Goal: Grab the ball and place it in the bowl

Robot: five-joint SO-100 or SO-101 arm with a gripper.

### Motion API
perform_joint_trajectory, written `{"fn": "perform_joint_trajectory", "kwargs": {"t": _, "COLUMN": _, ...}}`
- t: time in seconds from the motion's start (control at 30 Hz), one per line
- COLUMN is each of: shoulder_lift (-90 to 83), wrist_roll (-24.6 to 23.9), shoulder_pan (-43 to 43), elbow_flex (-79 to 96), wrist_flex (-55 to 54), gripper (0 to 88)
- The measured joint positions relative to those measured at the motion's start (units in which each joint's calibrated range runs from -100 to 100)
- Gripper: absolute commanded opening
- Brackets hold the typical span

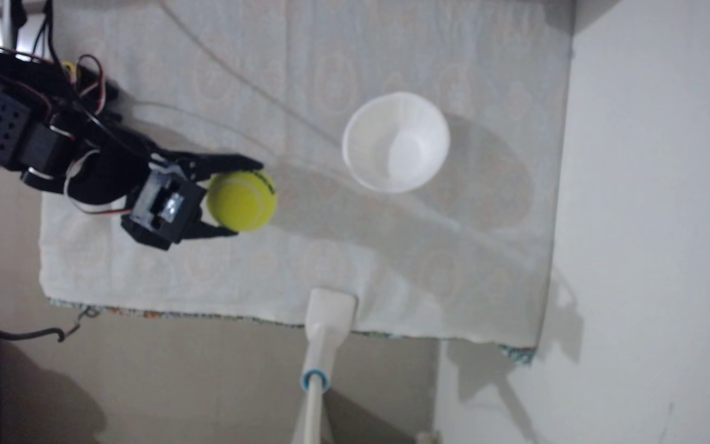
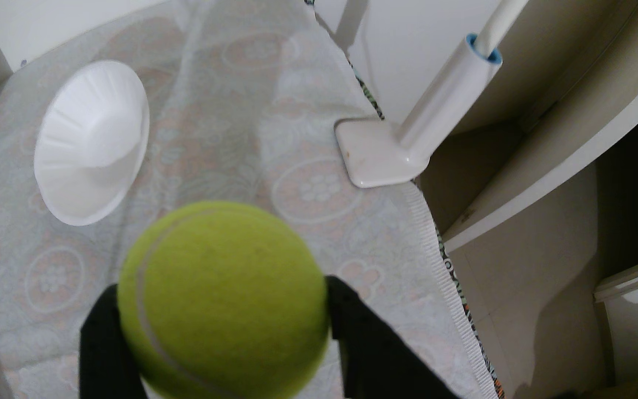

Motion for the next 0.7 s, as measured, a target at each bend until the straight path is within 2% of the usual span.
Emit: {"fn": "perform_joint_trajectory", "kwargs": {"t": 0.7, "shoulder_lift": 0.8, "wrist_roll": -2.0, "shoulder_pan": -5.8, "elbow_flex": -8.1, "wrist_flex": 0.6, "gripper": 20.7}}
